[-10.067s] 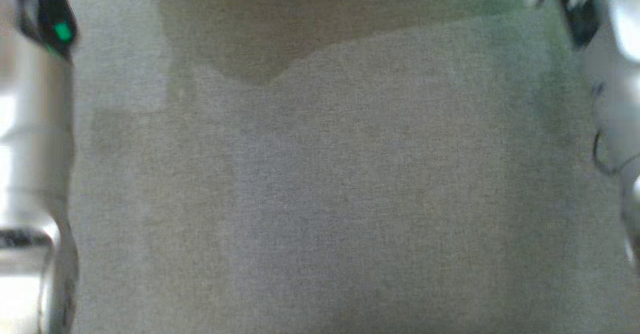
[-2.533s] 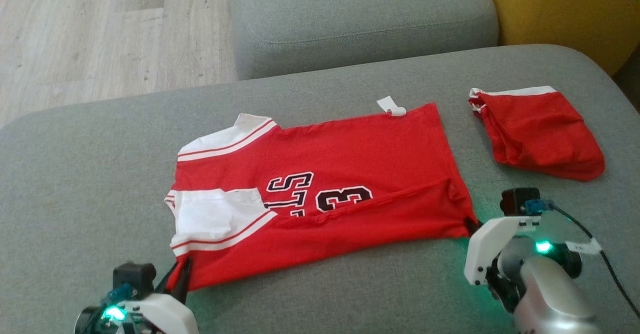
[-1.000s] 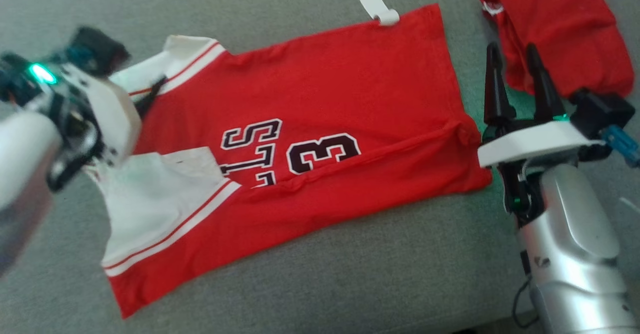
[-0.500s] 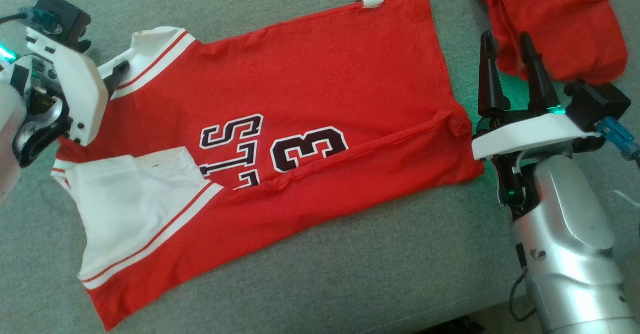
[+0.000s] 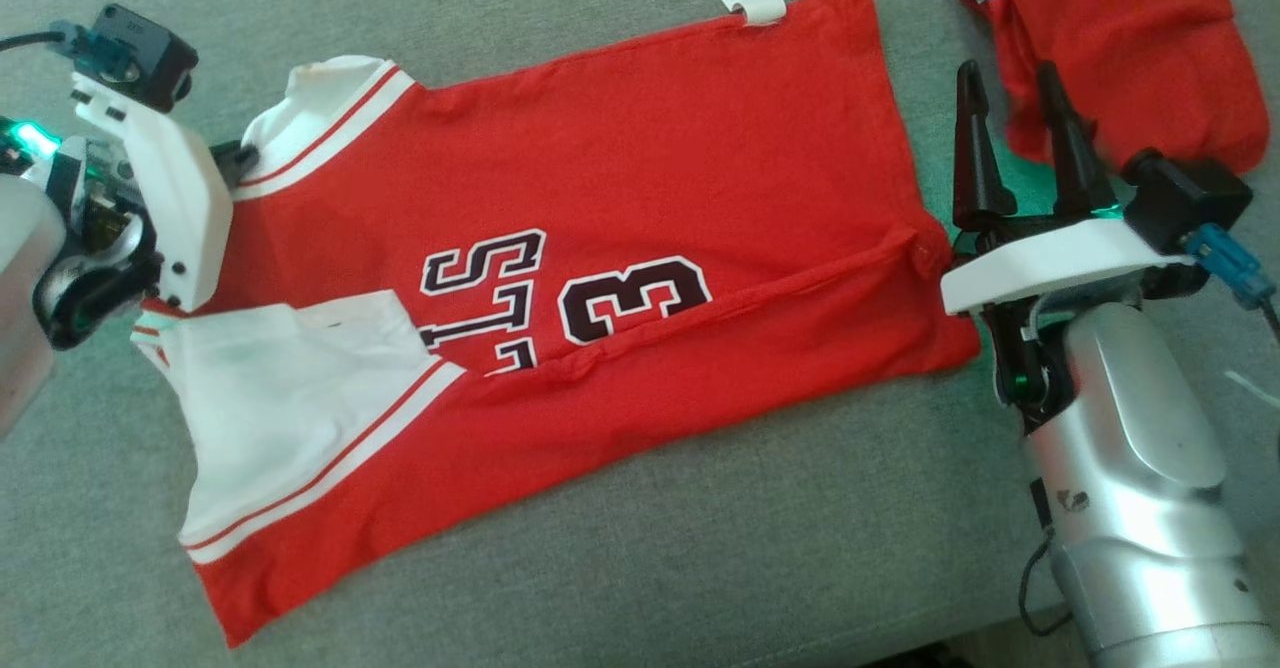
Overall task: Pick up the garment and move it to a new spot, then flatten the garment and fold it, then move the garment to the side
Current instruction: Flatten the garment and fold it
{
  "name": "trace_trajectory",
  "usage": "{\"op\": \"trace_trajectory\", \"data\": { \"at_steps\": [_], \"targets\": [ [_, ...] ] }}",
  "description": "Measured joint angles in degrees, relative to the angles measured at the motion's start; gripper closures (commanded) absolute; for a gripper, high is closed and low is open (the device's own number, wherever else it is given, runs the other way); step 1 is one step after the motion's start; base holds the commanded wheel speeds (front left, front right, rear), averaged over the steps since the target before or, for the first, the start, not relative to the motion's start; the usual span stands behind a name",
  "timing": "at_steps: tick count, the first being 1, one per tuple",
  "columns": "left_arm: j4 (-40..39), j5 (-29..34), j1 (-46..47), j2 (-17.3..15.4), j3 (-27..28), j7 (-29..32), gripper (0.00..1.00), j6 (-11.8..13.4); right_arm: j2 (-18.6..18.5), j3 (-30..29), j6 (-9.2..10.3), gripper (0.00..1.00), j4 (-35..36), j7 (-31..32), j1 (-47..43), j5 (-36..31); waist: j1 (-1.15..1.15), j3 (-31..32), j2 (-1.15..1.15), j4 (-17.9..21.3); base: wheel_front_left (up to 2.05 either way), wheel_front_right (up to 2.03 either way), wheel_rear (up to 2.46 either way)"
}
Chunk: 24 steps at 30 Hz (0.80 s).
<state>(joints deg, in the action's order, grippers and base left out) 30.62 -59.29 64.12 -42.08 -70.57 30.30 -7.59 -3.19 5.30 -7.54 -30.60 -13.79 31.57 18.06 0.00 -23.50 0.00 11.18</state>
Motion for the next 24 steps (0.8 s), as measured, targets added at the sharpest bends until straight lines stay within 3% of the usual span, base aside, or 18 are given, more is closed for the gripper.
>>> {"op": "trace_trajectory", "data": {
  "at_steps": [4,10,17,24],
  "targets": [
    [2.7,2.4,0.1,0.7,-0.3,-7.2,1.00,0.0,0.0,0.2,0.00,0.00,-0.8,0.4,0.9,-2.3,0.01,0.5,0.00,-1.0,0.00,0.00,0.00],
    [6.3,6.2,0.2,4.7,-0.1,-18.1,1.00,0.7,-0.6,0.7,0.00,0.00,-2.0,4.2,3.3,-6.4,0.00,2.3,0.00,-2.9,0.00,0.00,0.00],
    [6.8,9.5,0.2,9.2,-0.2,-25.8,1.00,3.2,-5.3,2.9,0.00,0.00,-7.4,13.2,7.7,-8.8,0.00,4.5,0.00,-7.5,0.00,0.00,0.00],
    [4.3,12.0,0.2,12.5,-1.4,-28.9,1.00,4.1,-11.5,7.1,0.00,0.00,-17.6,20.7,15.4,-10.5,0.00,4.7,0.00,-13.2,0.00,0.00,0.00]
  ]
}}
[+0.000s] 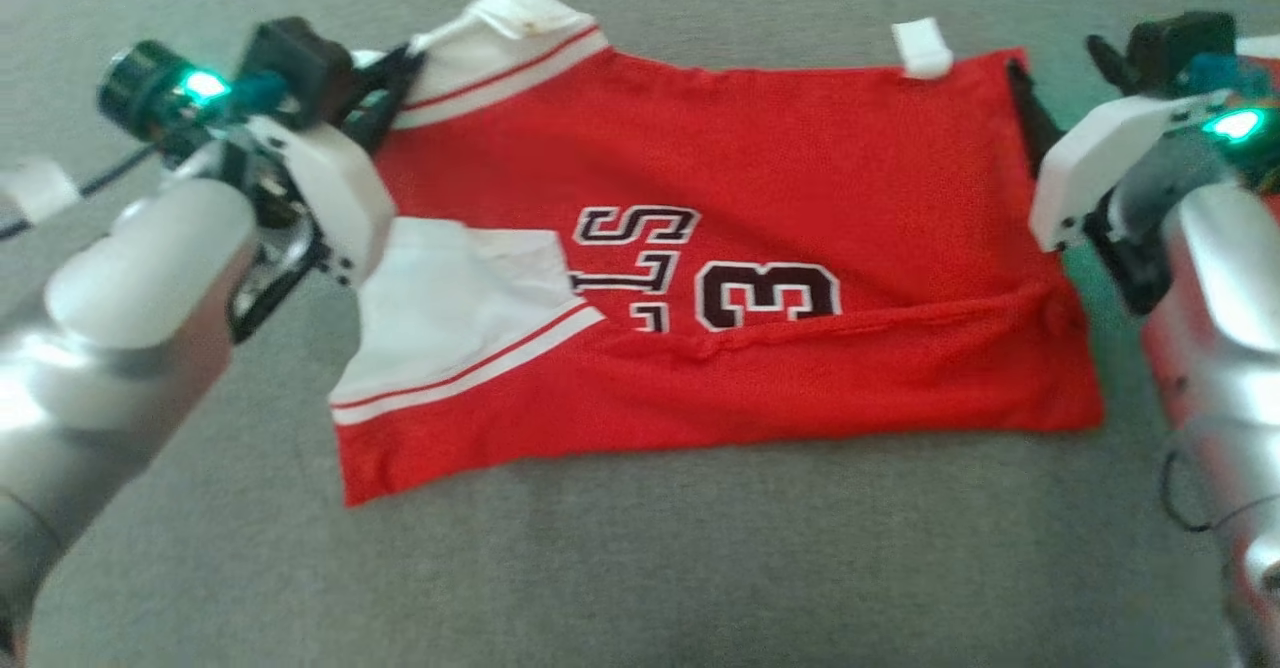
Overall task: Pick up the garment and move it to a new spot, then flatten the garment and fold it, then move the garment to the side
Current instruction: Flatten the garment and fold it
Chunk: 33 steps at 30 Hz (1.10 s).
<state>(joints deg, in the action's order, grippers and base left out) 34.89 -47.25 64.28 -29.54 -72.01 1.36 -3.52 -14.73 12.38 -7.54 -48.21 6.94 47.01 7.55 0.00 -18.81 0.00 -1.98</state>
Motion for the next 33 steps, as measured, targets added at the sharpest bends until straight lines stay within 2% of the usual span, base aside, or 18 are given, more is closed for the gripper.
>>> {"op": "trace_trajectory", "data": {
  "at_steps": [6,17,18,19,25,33],
  "targets": [
    [-1.9,2.0,0.0,2.0,-0.8,-0.4,1.00,0.0,-3.2,2.8,0.00,0.00,-7.3,2.8,4.8,-0.2,0.00,-1.1,0.00,-3.1,0.00,0.00,0.00],
    [-1.8,3.5,1.2,3.4,-1.7,-0.3,1.00,-0.1,-5.1,11.1,0.00,0.00,-15.5,3.7,11.8,1.8,0.00,-3.9,0.00,-5.4,0.00,0.00,0.00],
    [-1.7,3.5,1.5,3.5,-1.7,0.2,1.00,-0.3,-5.2,11.8,0.00,0.86,-16.0,3.7,12.2,2.4,0.00,-4.0,0.00,-5.4,0.00,0.00,0.00],
    [-1.4,3.5,1.8,3.5,-1.7,0.3,1.00,-0.5,-5.3,12.6,0.00,1.00,-16.2,3.7,12.5,2.8,0.00,-4.1,0.00,-5.5,0.00,0.00,0.00],
    [1.5,3.5,2.4,3.3,-1.7,0.6,1.00,-0.5,-5.2,15.8,0.00,1.00,-16.9,2.0,13.0,7.2,0.01,-4.3,0.00,-4.6,0.00,0.00,0.00],
    [5.7,4.8,2.4,3.1,-1.7,-2.2,1.00,-0.1,-4.9,15.4,0.00,1.00,-15.7,-6.7,13.0,14.4,0.01,-3.5,0.00,-2.2,0.00,0.00,0.00]
  ]
}}
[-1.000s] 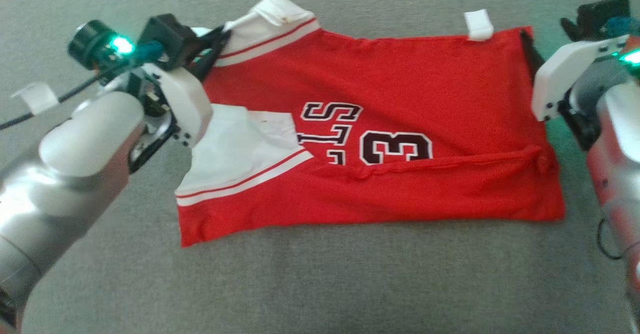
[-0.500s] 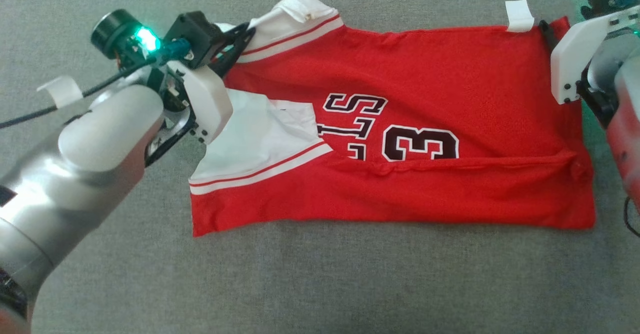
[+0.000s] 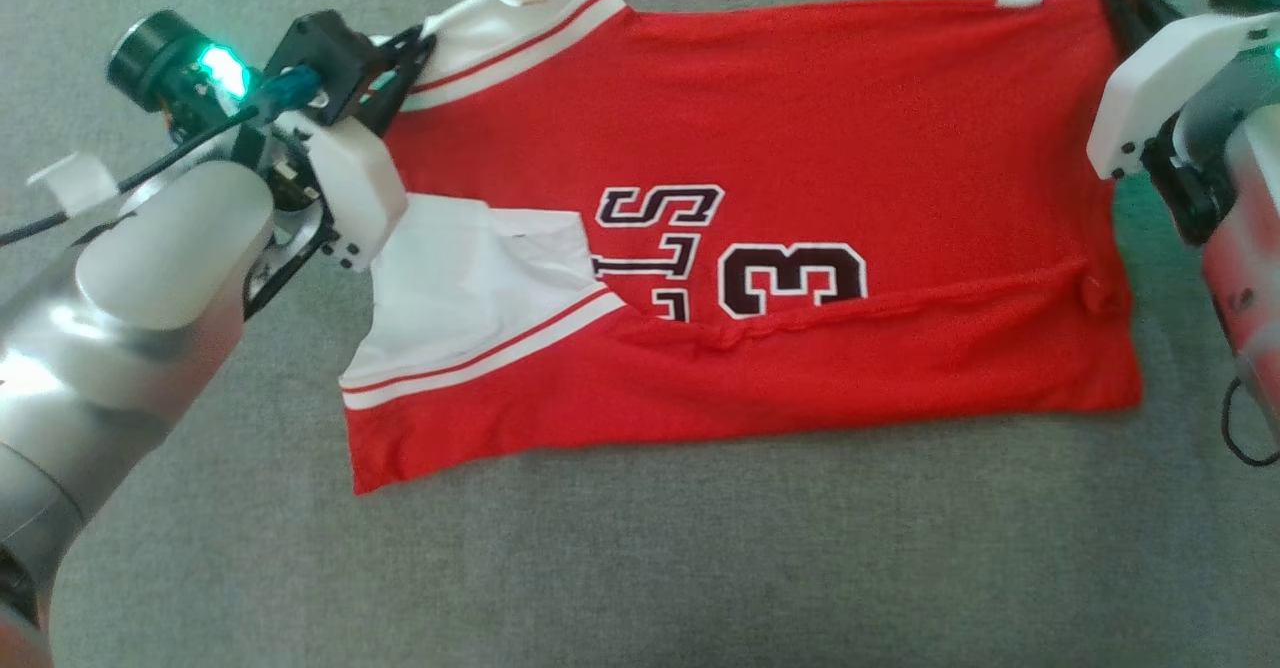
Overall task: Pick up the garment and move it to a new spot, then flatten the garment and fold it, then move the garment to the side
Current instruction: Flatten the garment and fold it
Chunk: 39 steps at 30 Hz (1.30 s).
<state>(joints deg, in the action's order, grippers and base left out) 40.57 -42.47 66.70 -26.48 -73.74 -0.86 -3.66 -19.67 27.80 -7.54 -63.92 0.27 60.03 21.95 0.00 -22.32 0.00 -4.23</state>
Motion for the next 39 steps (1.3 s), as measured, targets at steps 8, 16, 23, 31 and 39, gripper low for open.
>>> {"op": "trace_trajectory", "data": {
  "at_steps": [8,16,23,31,39],
  "targets": [
    [3.9,2.2,-0.1,-0.1,-0.1,-5.9,1.00,0.1,-0.1,1.8,0.00,1.00,2.4,-6.4,-1.8,6.1,0.00,2.3,0.00,1.8,0.00,0.00,0.00],
    [2.2,4.0,-4.4,-1.1,-0.5,-5.3,1.00,-1.5,-2.4,8.2,0.00,1.00,6.7,-5.1,-9.2,13.2,-0.01,6.5,0.00,2.4,0.00,0.00,0.00],
    [-8.1,4.2,-12.7,-5.9,-1.3,0.0,1.00,-1.9,-6.4,14.2,0.00,1.00,12.1,-0.8,-14.2,19.1,-0.01,10.6,0.00,2.4,0.00,0.00,0.00],
    [-22.0,4.1,-20.5,-11.3,-2.0,8.0,1.00,-0.3,-11.2,20.5,0.00,1.00,17.9,6.4,-18.3,24.6,-0.01,13.3,0.00,2.3,0.00,0.00,0.00],
    [-32.3,4.1,-24.3,-15.2,-2.1,14.0,1.00,3.6,-15.5,26.1,0.00,1.00,23.9,14.5,-19.7,30.2,-0.01,14.9,0.00,2.8,0.00,0.00,0.00]
  ]
}}
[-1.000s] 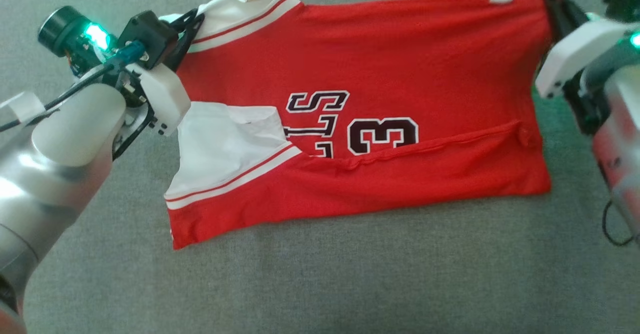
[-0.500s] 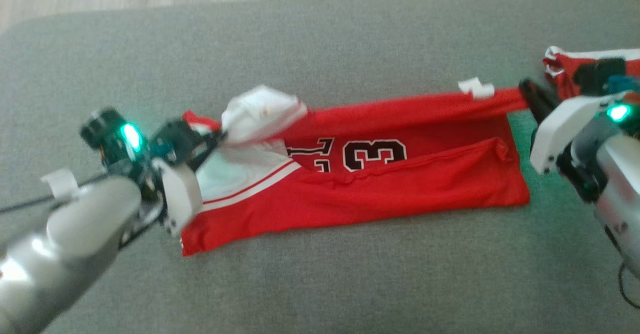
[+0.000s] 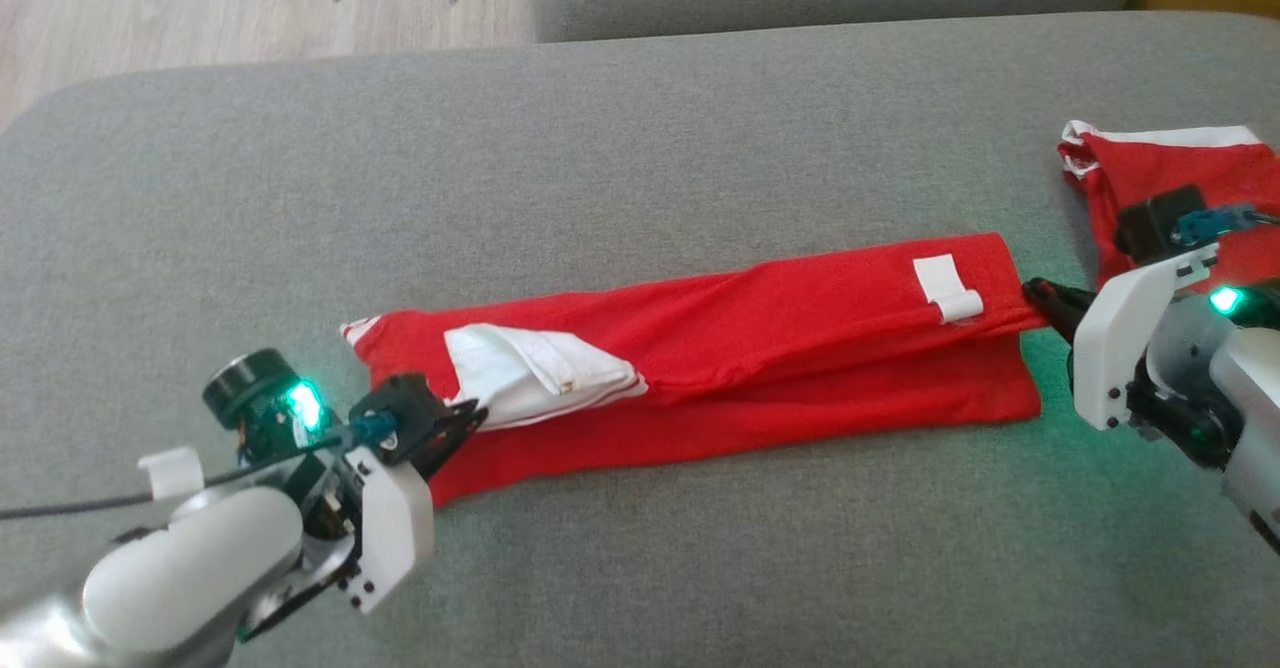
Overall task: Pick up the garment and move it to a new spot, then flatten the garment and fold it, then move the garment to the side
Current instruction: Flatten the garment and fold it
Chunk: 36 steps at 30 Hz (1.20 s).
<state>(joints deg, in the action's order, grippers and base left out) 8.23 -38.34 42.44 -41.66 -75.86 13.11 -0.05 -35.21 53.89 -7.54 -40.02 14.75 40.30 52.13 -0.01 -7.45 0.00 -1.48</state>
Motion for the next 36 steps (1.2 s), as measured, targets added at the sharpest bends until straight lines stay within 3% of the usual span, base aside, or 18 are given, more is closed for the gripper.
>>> {"op": "trace_trajectory", "data": {
  "at_steps": [12,22,23,24,25,32,36],
  "targets": [
    [2.3,1.1,-2.6,0.1,0.0,-0.7,1.00,1.3,-1.4,3.1,0.00,1.00,2.4,2.7,-1.9,3.8,0.01,-0.1,0.00,0.4,0.00,0.00,0.00],
    [7.5,1.6,-4.1,2.6,0.0,-2.7,1.00,1.2,-1.8,5.1,0.00,1.00,3.5,7.0,-2.3,7.4,0.01,0.3,0.00,0.8,0.00,0.00,0.00],
    [8.0,1.6,-4.3,2.8,0.0,-3.0,0.88,1.2,-1.9,5.0,0.00,0.00,3.5,7.0,-2.3,7.5,0.00,0.4,0.00,0.8,0.00,0.00,0.00],
    [8.3,1.6,-4.4,2.9,0.0,-3.5,0.37,1.3,-1.9,4.8,0.00,0.00,3.2,7.1,-2.3,8.2,0.01,0.6,0.00,0.9,0.00,0.00,0.00],
    [8.6,1.5,-4.6,3.1,0.1,-3.9,0.00,1.4,-1.9,4.6,0.00,0.00,3.1,7.6,-2.3,8.7,0.01,0.8,0.00,0.9,0.00,0.00,0.00],
    [9.1,-2.8,-7.2,3.9,4.9,-9.3,0.00,6.1,-1.8,-0.4,0.00,0.00,3.4,3.7,-2.3,11.6,0.00,2.5,0.00,1.1,0.00,0.00,0.00],
    [7.6,-7.0,-8.8,4.0,11.0,-16.1,0.00,10.4,-1.6,-4.4,0.00,0.00,4.4,-4.3,-2.2,11.4,0.00,3.8,0.00,1.2,0.00,0.00,0.00]
  ]
}}
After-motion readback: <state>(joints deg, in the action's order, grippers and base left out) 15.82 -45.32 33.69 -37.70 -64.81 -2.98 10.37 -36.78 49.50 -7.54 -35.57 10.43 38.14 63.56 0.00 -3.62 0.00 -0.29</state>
